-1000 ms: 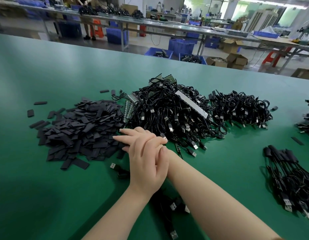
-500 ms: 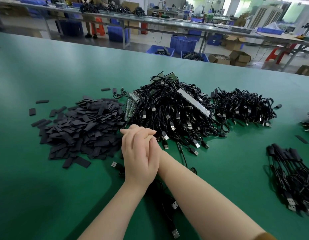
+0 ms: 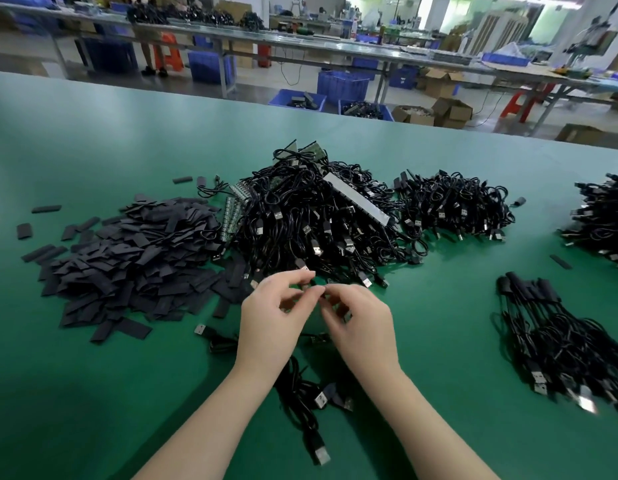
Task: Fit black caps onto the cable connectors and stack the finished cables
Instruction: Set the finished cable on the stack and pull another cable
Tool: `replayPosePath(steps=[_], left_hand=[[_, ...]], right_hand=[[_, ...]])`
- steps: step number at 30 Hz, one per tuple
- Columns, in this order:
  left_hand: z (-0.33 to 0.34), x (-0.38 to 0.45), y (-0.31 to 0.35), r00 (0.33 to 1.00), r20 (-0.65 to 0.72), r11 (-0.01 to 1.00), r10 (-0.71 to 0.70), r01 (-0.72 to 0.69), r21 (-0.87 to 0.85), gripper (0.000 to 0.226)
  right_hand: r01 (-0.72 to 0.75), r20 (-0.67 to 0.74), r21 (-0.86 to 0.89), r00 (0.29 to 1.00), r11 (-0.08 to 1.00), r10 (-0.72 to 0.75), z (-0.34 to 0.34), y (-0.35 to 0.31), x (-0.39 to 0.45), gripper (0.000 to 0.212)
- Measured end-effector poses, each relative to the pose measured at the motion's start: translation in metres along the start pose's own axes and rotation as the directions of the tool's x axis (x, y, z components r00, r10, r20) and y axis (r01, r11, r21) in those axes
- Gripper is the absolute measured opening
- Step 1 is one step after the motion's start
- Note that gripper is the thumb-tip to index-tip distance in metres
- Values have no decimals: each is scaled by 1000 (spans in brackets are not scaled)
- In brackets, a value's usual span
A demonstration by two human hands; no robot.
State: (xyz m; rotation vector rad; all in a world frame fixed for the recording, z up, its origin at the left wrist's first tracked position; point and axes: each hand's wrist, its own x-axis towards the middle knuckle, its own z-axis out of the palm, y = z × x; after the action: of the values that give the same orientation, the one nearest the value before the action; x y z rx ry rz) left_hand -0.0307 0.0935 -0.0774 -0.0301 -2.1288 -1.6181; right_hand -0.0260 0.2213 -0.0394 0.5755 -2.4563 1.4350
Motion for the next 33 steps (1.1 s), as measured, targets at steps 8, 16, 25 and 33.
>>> replayPosePath(steps=[8,16,25,33], left_hand=[[2,-2,2,994,58,990,-94,99,-98,22],[0,0,5,989,150,995,-17,32,-99,33],[-4,1,10,980,198,992,-35,58,-111,34],[-6,2,9,977,209,986,-52,84,-144,34]], right_hand=[[-75,3,-7,997,997,75,-6,11,-9,15],[-225,15,224,974,948,227,-10,31,-12,25],[-218,8,209,975,953,222,-9,44,-14,29],[-181,5,169,983,969,183,-11,44,-15,29]])
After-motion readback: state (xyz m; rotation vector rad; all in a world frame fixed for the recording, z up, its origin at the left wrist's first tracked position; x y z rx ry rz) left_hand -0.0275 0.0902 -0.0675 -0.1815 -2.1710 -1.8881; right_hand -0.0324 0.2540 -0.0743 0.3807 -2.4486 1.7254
